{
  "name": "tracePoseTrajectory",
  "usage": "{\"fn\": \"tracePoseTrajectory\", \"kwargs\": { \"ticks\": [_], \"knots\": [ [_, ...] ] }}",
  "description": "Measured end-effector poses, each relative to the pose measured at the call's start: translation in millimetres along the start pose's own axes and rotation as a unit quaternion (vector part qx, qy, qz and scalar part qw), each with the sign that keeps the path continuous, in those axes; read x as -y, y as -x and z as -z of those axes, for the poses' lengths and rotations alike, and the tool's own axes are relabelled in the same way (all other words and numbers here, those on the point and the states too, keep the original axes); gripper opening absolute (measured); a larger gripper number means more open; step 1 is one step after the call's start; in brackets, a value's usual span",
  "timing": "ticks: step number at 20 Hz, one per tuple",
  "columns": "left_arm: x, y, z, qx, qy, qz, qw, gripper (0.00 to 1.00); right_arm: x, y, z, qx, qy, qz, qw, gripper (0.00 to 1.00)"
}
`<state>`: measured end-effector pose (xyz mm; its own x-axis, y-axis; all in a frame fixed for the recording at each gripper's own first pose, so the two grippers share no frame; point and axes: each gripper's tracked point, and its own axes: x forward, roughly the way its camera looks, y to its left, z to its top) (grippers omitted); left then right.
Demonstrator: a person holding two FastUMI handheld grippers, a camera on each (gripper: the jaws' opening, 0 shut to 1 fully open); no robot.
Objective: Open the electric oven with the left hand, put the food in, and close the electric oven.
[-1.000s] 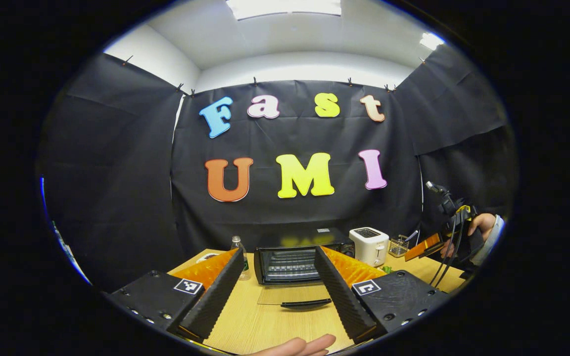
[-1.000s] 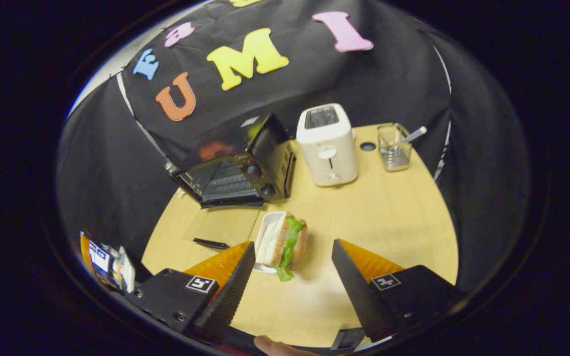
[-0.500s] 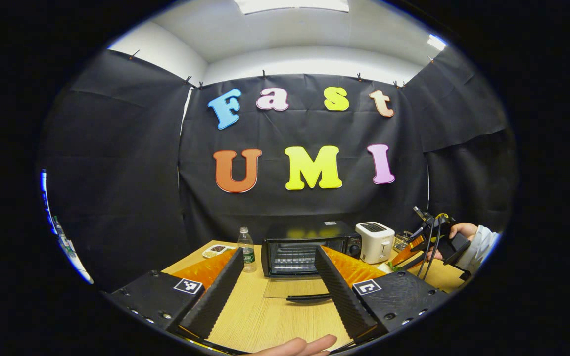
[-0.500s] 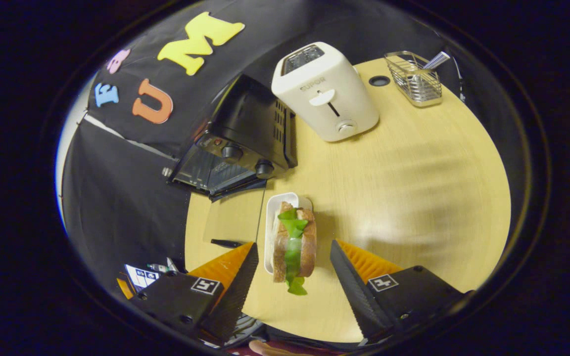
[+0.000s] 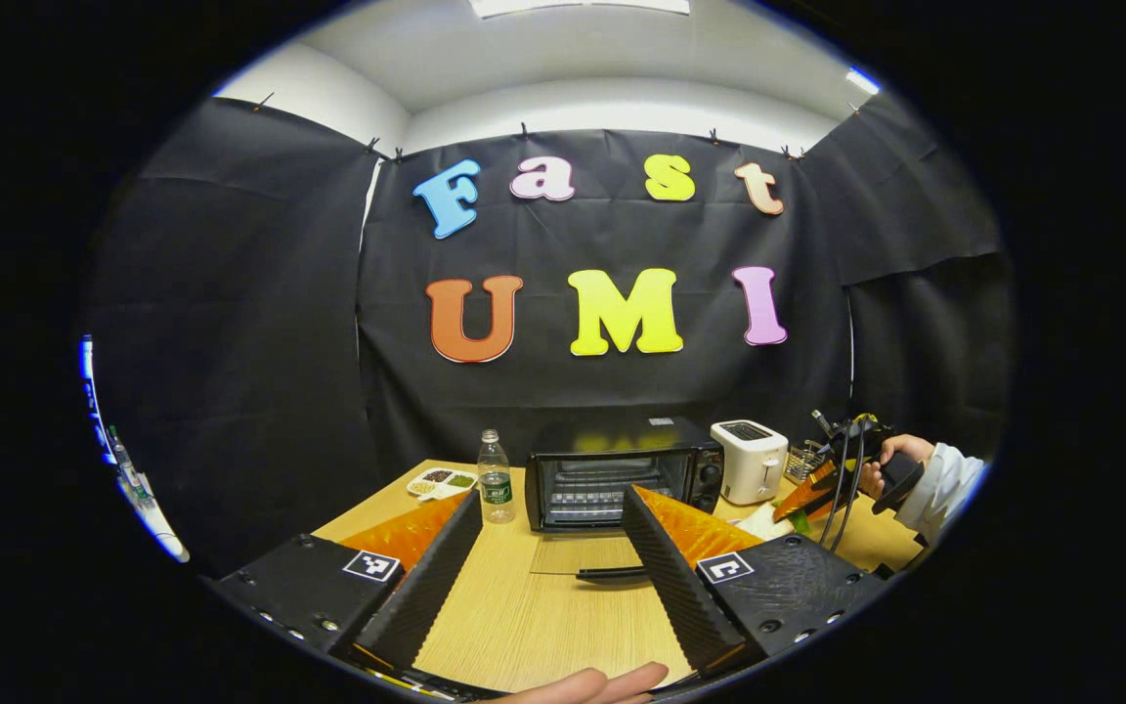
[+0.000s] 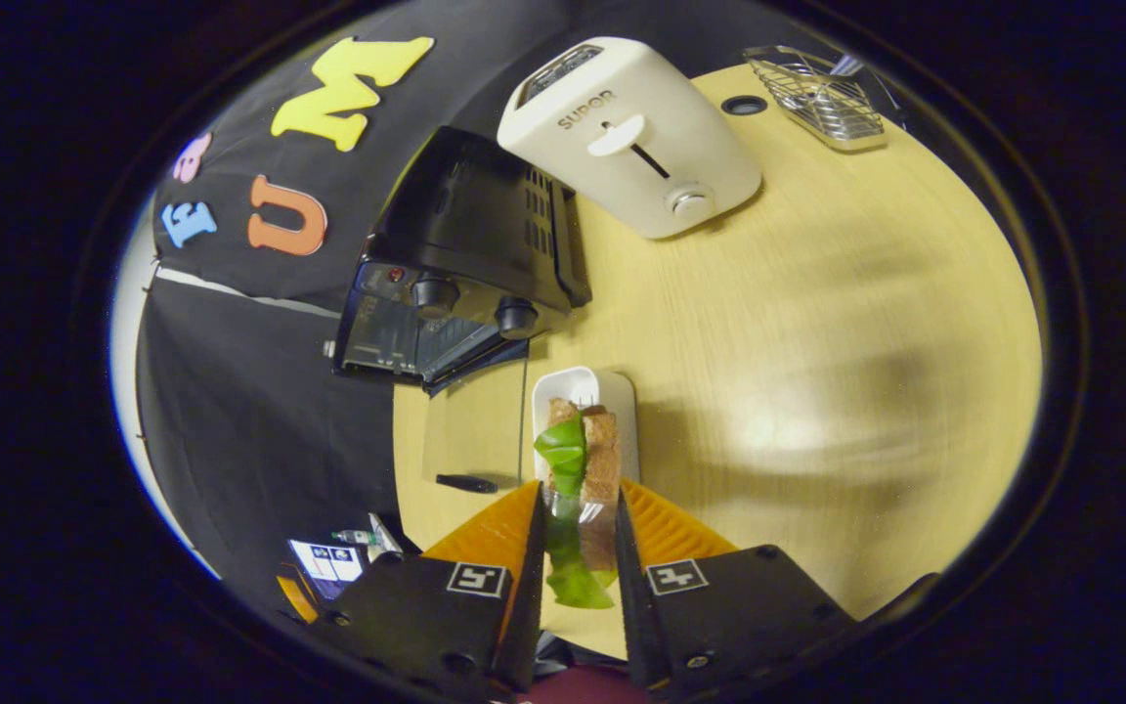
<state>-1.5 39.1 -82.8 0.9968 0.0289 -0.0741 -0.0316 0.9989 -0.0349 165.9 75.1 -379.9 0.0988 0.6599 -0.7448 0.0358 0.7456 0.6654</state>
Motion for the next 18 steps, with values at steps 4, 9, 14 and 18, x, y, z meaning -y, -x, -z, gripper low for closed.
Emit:
{"fn": "tracePoseTrajectory", "kwargs": {
  "ticks": [4, 9, 14, 18],
  "knots": [
    [-2, 4, -1, 0.005, 0.002, 0.001, 1.0, 0.94, -10, 24, 9, 0.03, 0.007, 0.008, 0.999, 0.38],
    [-7, 17, -9, 0.018, 0.012, 0.01, 1.0, 0.94, -31, 45, 25, 0.093, -0.042, 0.011, 0.995, 0.37],
    [-25, 28, -7, 0.024, 0.029, 0.011, 0.999, 0.94, -86, 33, 58, 0.124, -0.104, -0.043, 0.986, 0.37],
    [-47, 36, -1, 0.023, 0.038, 0.008, 0.999, 0.94, -135, 2, 66, 0.183, -0.128, -0.079, 0.971, 0.37]
  ]
}}
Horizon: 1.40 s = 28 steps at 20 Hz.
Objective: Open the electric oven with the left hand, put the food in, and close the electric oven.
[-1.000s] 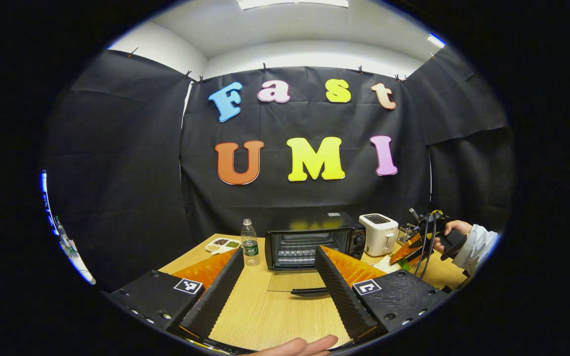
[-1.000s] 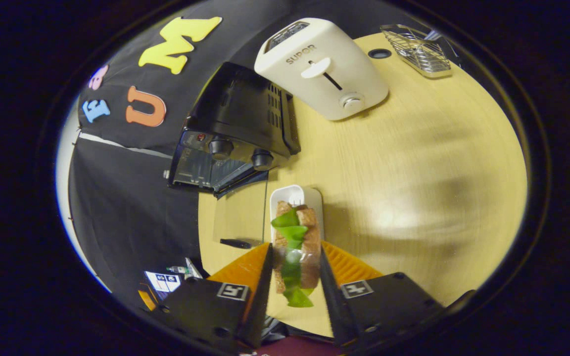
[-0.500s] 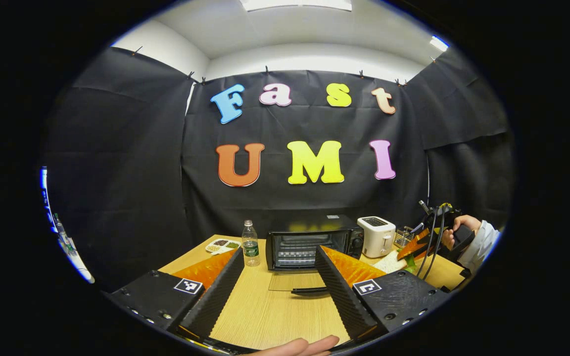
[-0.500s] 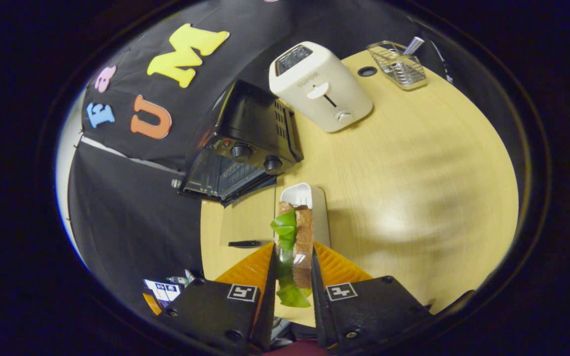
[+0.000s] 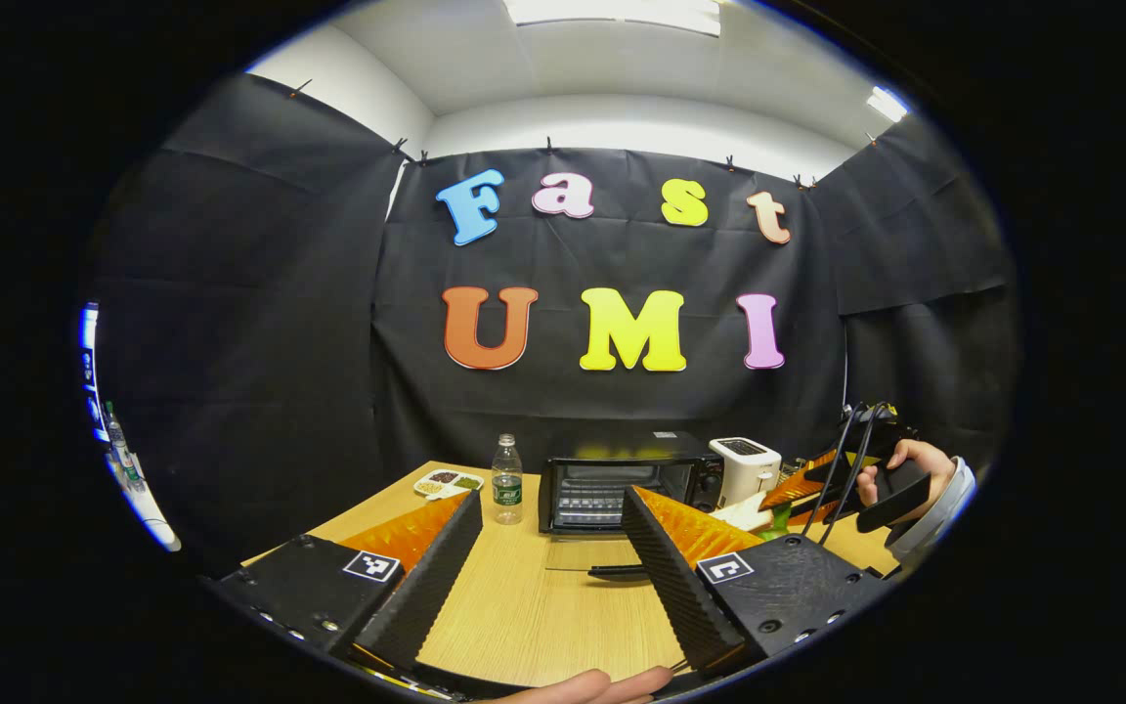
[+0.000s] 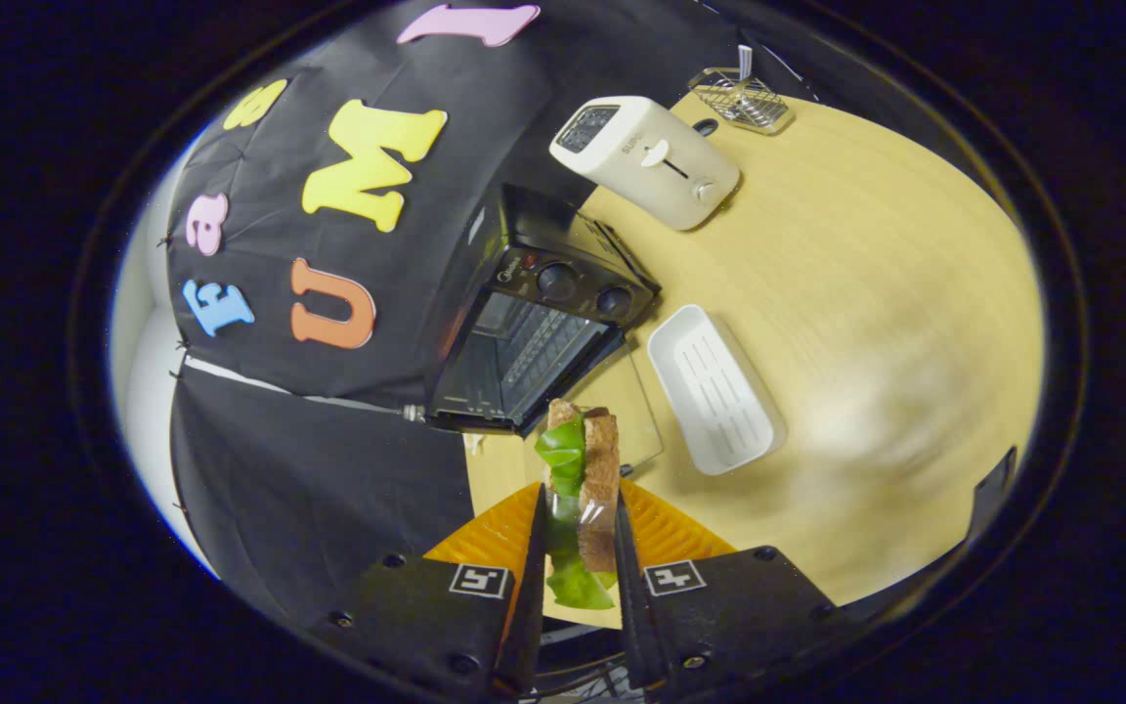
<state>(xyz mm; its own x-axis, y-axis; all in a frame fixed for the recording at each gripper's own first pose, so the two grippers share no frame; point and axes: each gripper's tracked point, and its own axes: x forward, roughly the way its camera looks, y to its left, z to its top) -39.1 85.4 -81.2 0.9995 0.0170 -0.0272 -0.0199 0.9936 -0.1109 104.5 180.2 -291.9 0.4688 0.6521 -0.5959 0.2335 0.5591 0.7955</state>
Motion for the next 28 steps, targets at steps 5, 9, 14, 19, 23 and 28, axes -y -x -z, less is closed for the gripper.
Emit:
{"fn": "tracePoseTrajectory", "kwargs": {
  "ticks": [5, 9, 14, 19, 23, 28],
  "knots": [
    [-24, 5, 3, 0.005, 0.014, 0.0, 1.0, 0.94, -40, -61, 18, 0.097, 0.012, -0.049, 0.994, 0.37],
    [-41, 2, 19, -0.013, -0.011, -0.023, 1.0, 0.94, -51, -127, 9, 0.206, 0.01, -0.053, 0.977, 0.37],
    [-35, 0, 34, -0.037, -0.013, -0.014, 0.999, 0.94, -60, -202, -12, 0.274, -0.041, -0.08, 0.958, 0.37],
    [-49, -1, 54, -0.061, -0.013, -0.025, 0.998, 0.94, -64, -253, -39, 0.305, -0.033, -0.069, 0.949, 0.37],
    [-53, -5, 70, -0.084, -0.006, -0.026, 0.996, 0.94, -65, -264, -67, 0.341, -0.029, -0.067, 0.937, 0.37],
    [-57, -10, 72, -0.088, 0.003, -0.022, 0.996, 0.94, -51, -275, -75, 0.349, -0.012, -0.033, 0.937, 0.29]
  ]
}}
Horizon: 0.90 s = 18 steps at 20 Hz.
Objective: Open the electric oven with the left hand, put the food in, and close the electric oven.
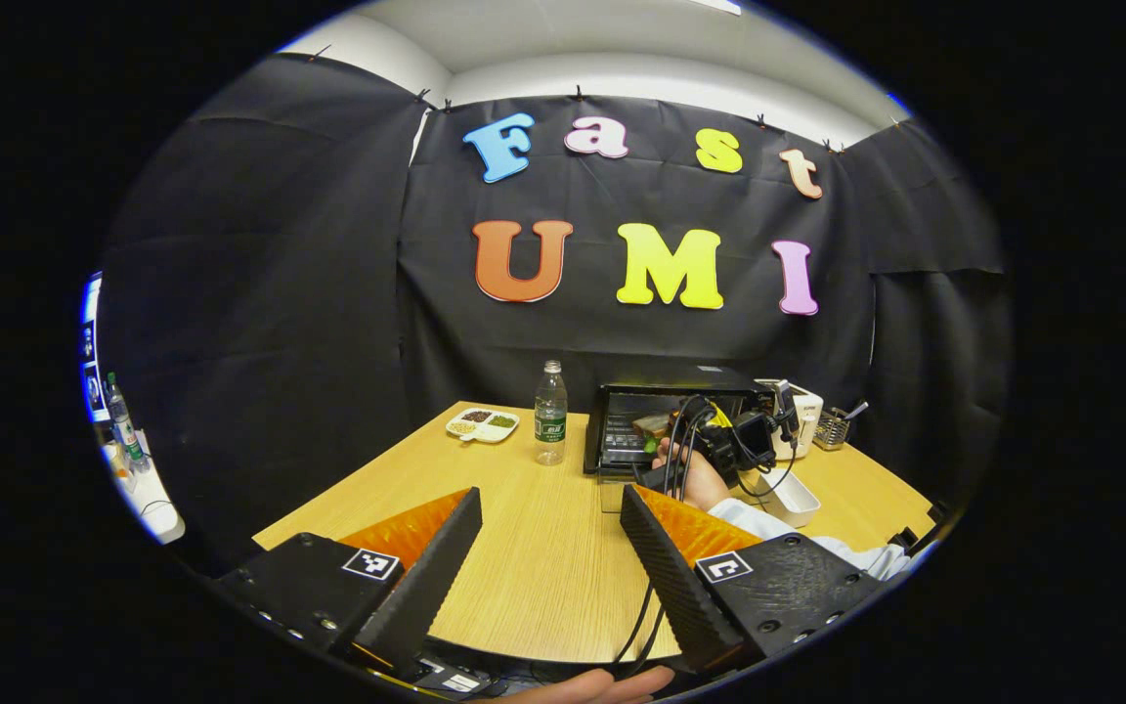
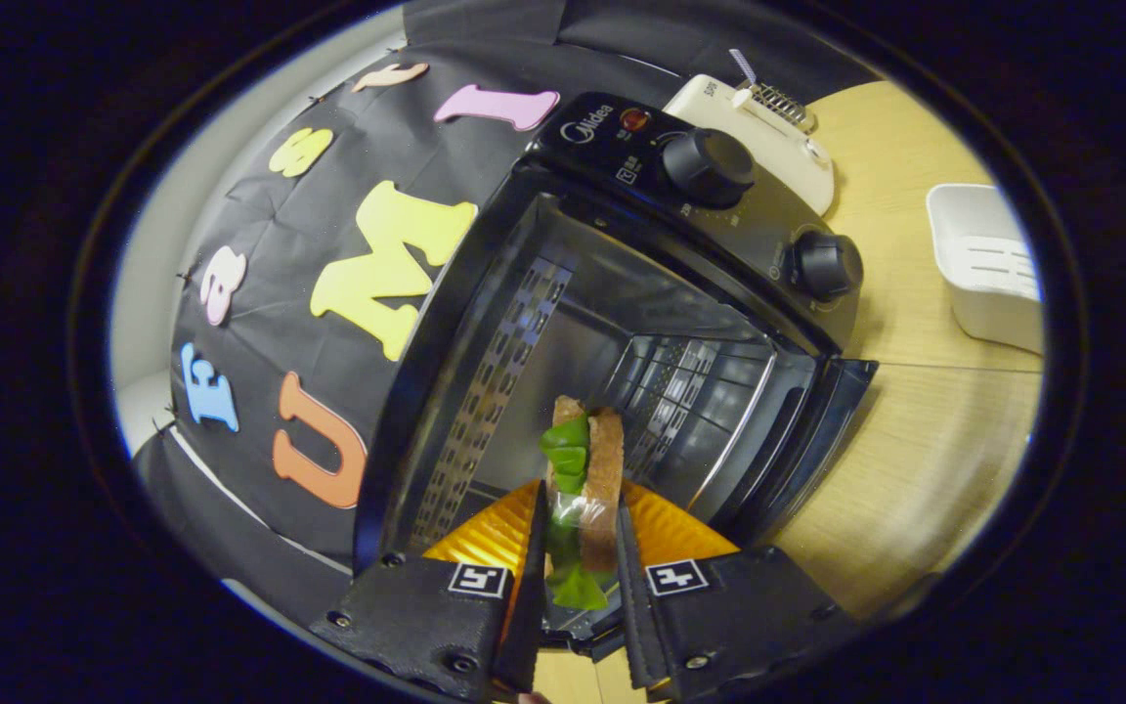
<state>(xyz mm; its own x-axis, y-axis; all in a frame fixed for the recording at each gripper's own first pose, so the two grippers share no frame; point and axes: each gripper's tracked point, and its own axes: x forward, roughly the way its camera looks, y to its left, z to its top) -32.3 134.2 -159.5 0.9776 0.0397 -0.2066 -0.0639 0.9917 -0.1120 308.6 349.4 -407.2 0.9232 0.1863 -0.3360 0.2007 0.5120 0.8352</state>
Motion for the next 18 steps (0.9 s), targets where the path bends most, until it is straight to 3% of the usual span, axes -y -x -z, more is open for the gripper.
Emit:
{"fn": "tracePoseTrajectory", "kwargs": {
  "ticks": [1, 2, 3, 4, 5, 9, 10, 11, 12, 13, 14, 15, 16, 17, 18],
  "knots": [
    [0, 0, 1, 0.0, 0.0, 0.001, 1.0, 0.94, 1, 0, 0, 0.002, 0.0, 0.002, 1.0, 0.39],
    [0, 0, 2, -0.001, -0.001, 0.001, 1.0, 0.94, 1, 0, 0, 0.001, 0.002, 0.004, 1.0, 0.3],
    [-1, 3, 2, 0.0, -0.003, -0.001, 1.0, 0.94, 1, -2, 1, -0.001, 0.011, 0.004, 1.0, 0.4],
    [-2, 3, 1, 0.001, -0.004, -0.003, 1.0, 0.94, 0, -1, 2, -0.004, 0.022, 0.005, 1.0, 0.31],
    [-3, 3, 2, 0.002, -0.005, -0.002, 1.0, 0.94, 2, -2, 2, -0.006, 0.035, 0.008, 0.999, 0.43],
    [1, 5, 1, 0.006, -0.016, -0.003, 1.0, 0.94, 3, -2, 9, -0.03, 0.078, 0.01, 0.996, 0.58],
    [2, 6, -1, 0.012, -0.025, -0.005, 1.0, 0.94, 2, 0, 13, -0.04, 0.103, 0.009, 0.994, 0.47],
    [3, 6, -2, 0.018, -0.033, -0.005, 0.999, 0.94, 0, 0, 14, -0.044, 0.134, 0.006, 0.99, 0.65],
    [5, 6, -2, 0.02, -0.04, -0.004, 0.999, 0.82, -3, 3, 16, -0.05, 0.165, 0.004, 0.985, 0.66],
    [8, 5, 0, 0.021, -0.046, -0.002, 0.999, 0.94, -5, 3, 17, -0.054, 0.195, 0.003, 0.979, 0.58],
    [9, 5, 1, 0.021, -0.051, -0.003, 0.998, 0.94, -7, 4, 16, -0.056, 0.224, 0.004, 0.973, 0.74],
    [9, 5, 1, 0.023, -0.056, -0.006, 0.998, 0.95, -8, 5, 16, -0.059, 0.245, 0.006, 0.968, 0.65],
    [9, 5, 0, 0.025, -0.061, -0.008, 0.998, 0.84, -8, 7, 20, -0.069, 0.266, 0.008, 0.961, 0.65],
    [9, 4, 2, 0.026, -0.063, -0.01, 0.998, 0.96, -5, 8, 24, -0.078, 0.276, 0.016, 0.958, 0.74],
    [8, 4, 4, 0.024, -0.061, -0.01, 0.998, 0.97, -2, 9, 26, -0.089, 0.286, 0.028, 0.954, 0.78]
  ]
}}
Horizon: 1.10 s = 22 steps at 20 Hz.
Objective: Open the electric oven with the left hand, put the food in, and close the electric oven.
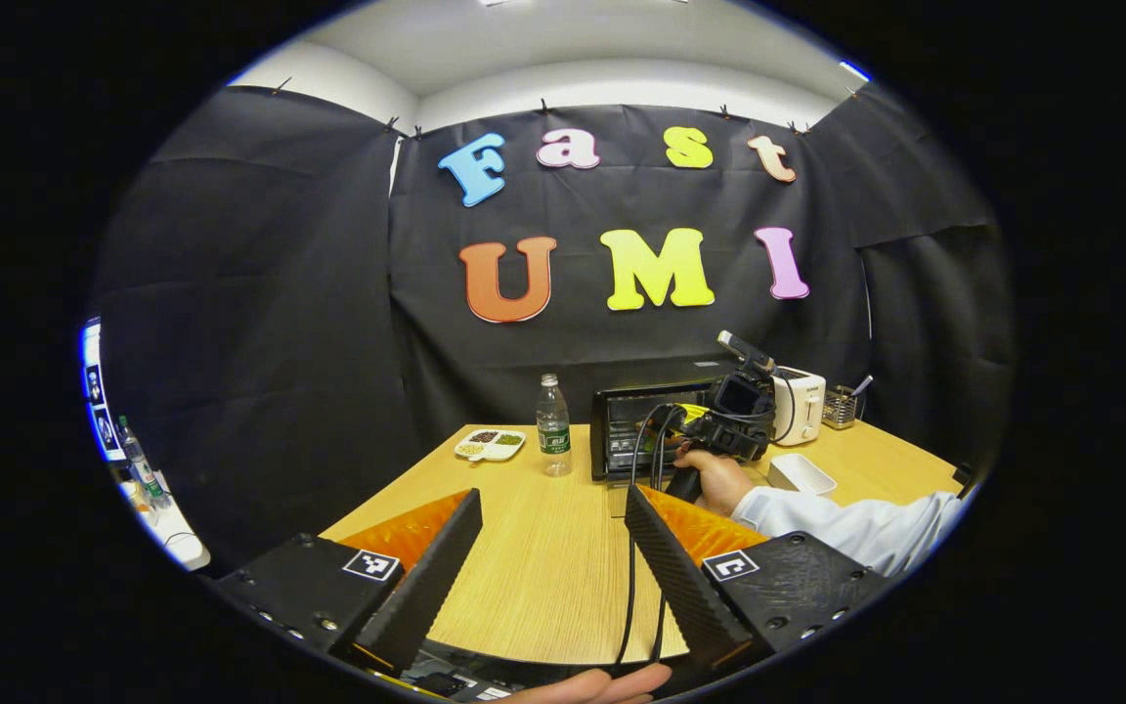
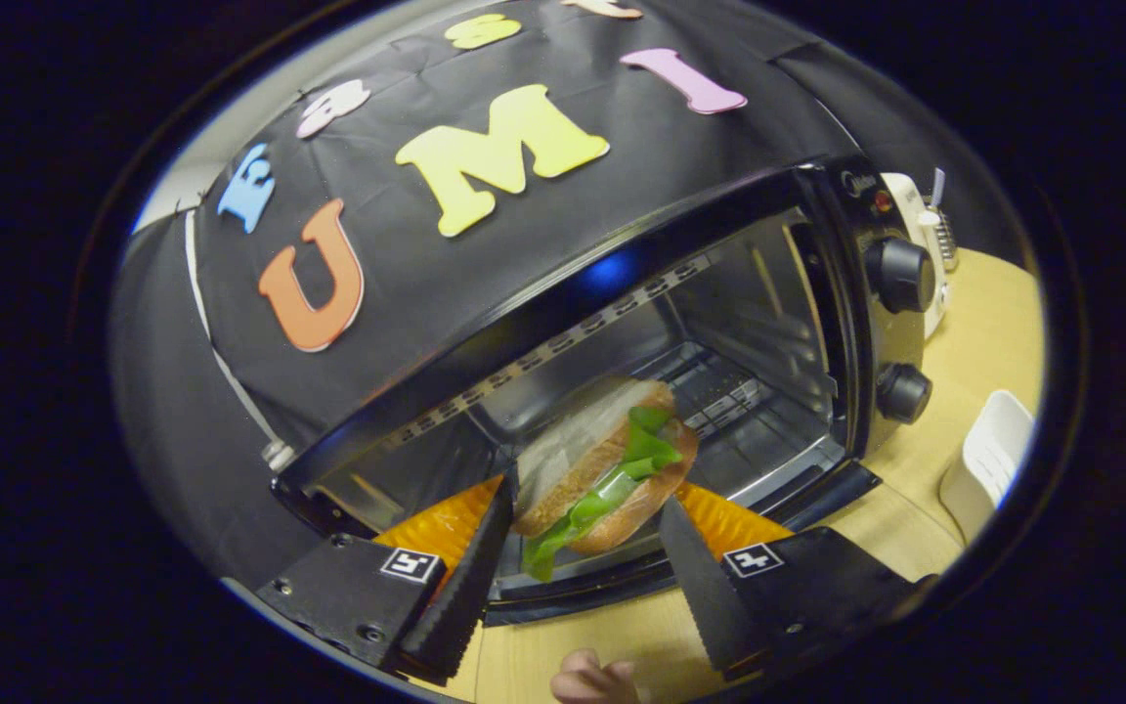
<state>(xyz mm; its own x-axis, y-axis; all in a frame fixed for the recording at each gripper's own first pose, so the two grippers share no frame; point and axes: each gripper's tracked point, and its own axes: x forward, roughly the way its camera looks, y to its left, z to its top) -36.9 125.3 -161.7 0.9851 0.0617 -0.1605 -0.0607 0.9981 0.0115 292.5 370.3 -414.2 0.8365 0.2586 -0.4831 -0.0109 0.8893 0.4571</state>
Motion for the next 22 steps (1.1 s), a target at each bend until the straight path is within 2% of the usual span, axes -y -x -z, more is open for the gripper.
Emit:
{"fn": "tracePoseTrajectory", "kwargs": {
  "ticks": [1, 3, 4, 7, 8, 12, 14, 17, 22],
  "knots": [
    [1, 0, 0, -0.001, 0.002, 0.0, 1.0, 0.98, 2, 1, 6, -0.015, 0.021, 0.013, 1.0, 0.97],
    [-4, 2, 1, -0.004, 0.006, -0.004, 1.0, 0.97, 1, 1, 5, -0.029, 0.063, 0.027, 0.997, 1.0],
    [-6, 2, 1, -0.005, 0.007, -0.007, 1.0, 0.98, 1, 2, 7, -0.035, 0.086, 0.032, 0.995, 0.89],
    [-8, 4, 1, -0.006, 0.01, -0.011, 1.0, 0.98, -2, 10, 4, -0.047, 0.122, 0.028, 0.991, 0.89],
    [-7, 4, 1, -0.006, 0.012, -0.01, 1.0, 0.98, -2, 14, 5, -0.056, 0.127, 0.024, 0.99, 1.0],
    [-8, 4, 5, -0.018, 0.021, -0.01, 1.0, 0.98, -1, 38, 17, -0.102, 0.12, 0.004, 0.988, 1.0],
    [-7, 8, 5, -0.019, 0.025, -0.009, 0.999, 0.97, 9, 51, 24, -0.132, 0.12, 0.012, 0.984, 1.0],
    [-3, 13, 3, -0.018, 0.038, -0.004, 0.999, 0.98, 13, 59, 29, -0.169, 0.14, 0.004, 0.976, 1.0],
    [0, 12, -4, -0.012, 0.047, 0.001, 0.999, 0.98, 13, 107, 1, -0.134, 0.166, -0.021, 0.977, 1.0]
  ]
}}
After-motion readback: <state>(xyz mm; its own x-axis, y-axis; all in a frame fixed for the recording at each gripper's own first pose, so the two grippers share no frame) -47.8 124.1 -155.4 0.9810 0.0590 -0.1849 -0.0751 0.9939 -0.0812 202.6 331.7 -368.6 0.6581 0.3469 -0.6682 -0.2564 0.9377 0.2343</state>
